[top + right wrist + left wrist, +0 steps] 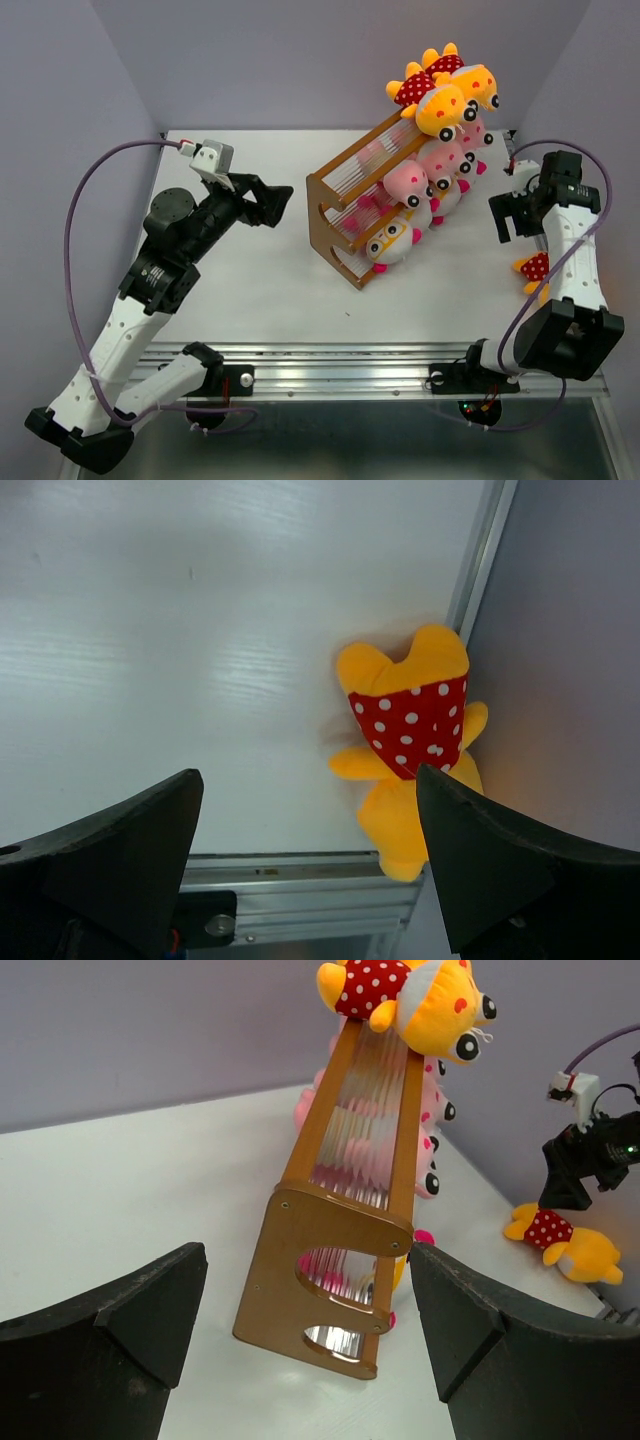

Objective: Place and organize the stuffed toys onto the shelf

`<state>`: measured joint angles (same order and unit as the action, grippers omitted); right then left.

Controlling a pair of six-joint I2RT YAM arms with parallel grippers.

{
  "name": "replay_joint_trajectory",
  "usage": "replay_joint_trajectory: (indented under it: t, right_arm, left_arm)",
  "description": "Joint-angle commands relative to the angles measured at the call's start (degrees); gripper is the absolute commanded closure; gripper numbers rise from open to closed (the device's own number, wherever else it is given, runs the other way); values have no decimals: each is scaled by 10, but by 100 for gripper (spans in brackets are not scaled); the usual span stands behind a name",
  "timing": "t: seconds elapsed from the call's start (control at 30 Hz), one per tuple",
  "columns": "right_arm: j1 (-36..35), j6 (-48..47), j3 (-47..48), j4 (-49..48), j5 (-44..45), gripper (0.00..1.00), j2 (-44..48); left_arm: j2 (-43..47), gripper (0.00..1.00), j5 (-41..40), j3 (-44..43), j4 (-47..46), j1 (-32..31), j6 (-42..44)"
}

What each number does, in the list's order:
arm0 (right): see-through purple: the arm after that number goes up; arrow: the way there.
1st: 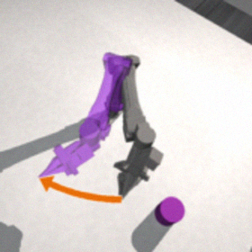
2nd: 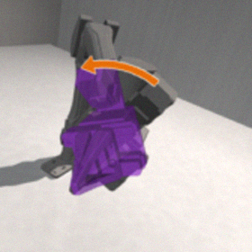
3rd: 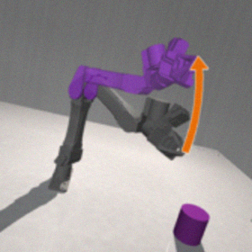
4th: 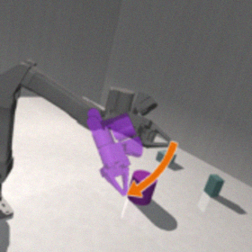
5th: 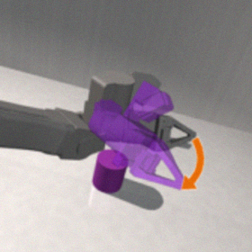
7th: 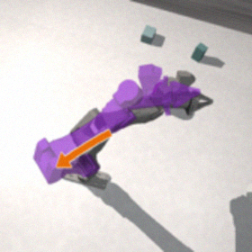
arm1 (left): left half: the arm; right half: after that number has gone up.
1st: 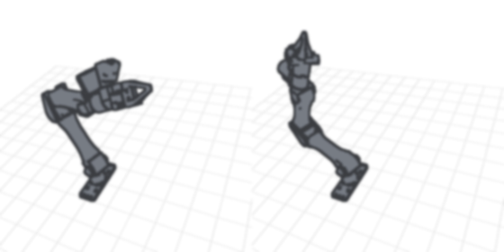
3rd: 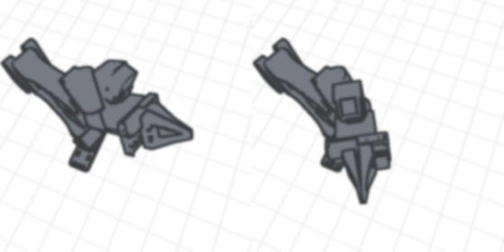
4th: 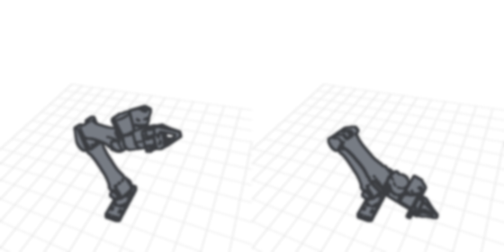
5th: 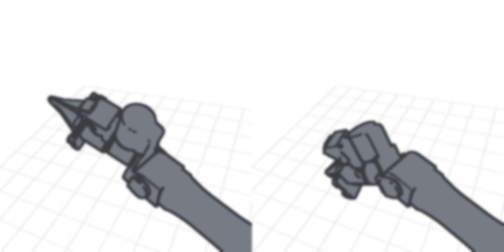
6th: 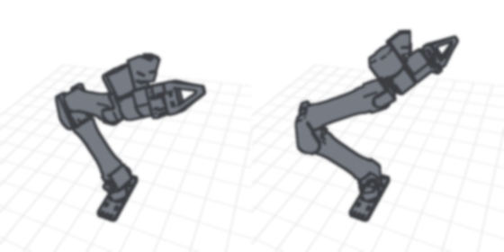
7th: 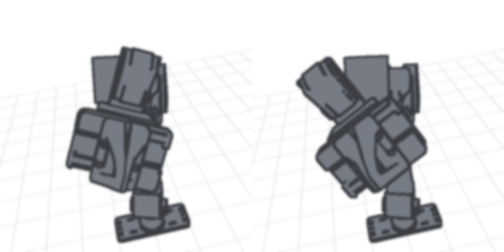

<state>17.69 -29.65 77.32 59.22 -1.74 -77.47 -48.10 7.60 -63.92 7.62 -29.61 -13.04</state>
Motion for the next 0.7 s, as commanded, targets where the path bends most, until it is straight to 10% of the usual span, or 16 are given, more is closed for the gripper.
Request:
replay_joint_trajectory:
  t: [0.0,0.67]
  right_arm:
    - [20,-79,-44,-38,62,8,20]
    - [70,-225,-179,-211,226,13,-78]
  left_arm:
    - [-2,7,44,-38,-11,2,0]
    - [-24,7,106,-25,-13,10,-14]
